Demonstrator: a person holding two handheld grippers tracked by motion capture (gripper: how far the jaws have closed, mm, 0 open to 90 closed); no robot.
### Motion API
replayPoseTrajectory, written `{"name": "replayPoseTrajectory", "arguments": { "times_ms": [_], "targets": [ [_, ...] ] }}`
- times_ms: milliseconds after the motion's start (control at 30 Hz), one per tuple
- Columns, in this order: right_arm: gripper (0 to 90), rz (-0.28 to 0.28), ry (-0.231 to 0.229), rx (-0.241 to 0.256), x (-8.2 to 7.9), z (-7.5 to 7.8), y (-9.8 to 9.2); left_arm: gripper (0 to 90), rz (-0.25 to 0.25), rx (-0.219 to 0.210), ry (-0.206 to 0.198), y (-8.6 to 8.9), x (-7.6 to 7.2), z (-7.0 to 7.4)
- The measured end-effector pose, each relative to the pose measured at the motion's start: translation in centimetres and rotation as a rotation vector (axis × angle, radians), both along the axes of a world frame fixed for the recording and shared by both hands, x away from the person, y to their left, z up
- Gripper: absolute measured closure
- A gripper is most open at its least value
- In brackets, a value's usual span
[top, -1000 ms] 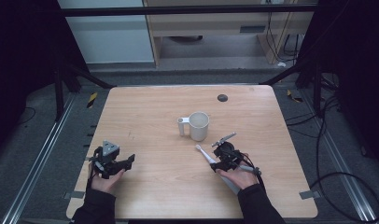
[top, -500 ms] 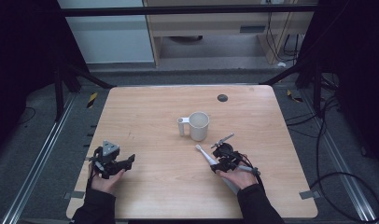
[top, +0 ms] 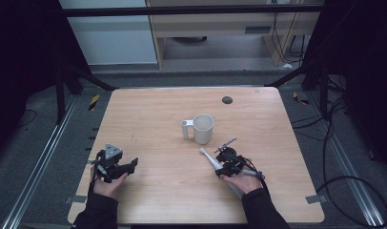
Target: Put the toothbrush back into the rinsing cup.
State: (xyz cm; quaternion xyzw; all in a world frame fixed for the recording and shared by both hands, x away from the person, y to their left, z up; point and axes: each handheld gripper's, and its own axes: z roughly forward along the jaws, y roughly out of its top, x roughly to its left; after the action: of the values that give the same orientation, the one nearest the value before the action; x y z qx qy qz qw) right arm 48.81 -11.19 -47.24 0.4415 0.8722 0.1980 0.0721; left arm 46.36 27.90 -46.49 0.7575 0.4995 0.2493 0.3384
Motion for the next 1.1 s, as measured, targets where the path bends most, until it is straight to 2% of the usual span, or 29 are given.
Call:
{"name": "replayPoseTrajectory", "arguments": {
  "times_ms": [433,967,1100],
  "targets": [
    [65.4,0.006,0.008,-0.017,0.08,0.02,0.26,31.1,-0.002,0.001,0.002,0.02,0.02,0.0],
    [66.8,-0.002,0.024,-0.031,0.21,0.17,0.26,31.1,0.001,-0.003,0.003,0.05,0.07,-0.01],
    [66.9,-0.007,0.013,-0.016,0.16,0.51,0.07,31.1,0.001,-0.006,0.005,0.04,0.08,-0.02]
  ]
}}
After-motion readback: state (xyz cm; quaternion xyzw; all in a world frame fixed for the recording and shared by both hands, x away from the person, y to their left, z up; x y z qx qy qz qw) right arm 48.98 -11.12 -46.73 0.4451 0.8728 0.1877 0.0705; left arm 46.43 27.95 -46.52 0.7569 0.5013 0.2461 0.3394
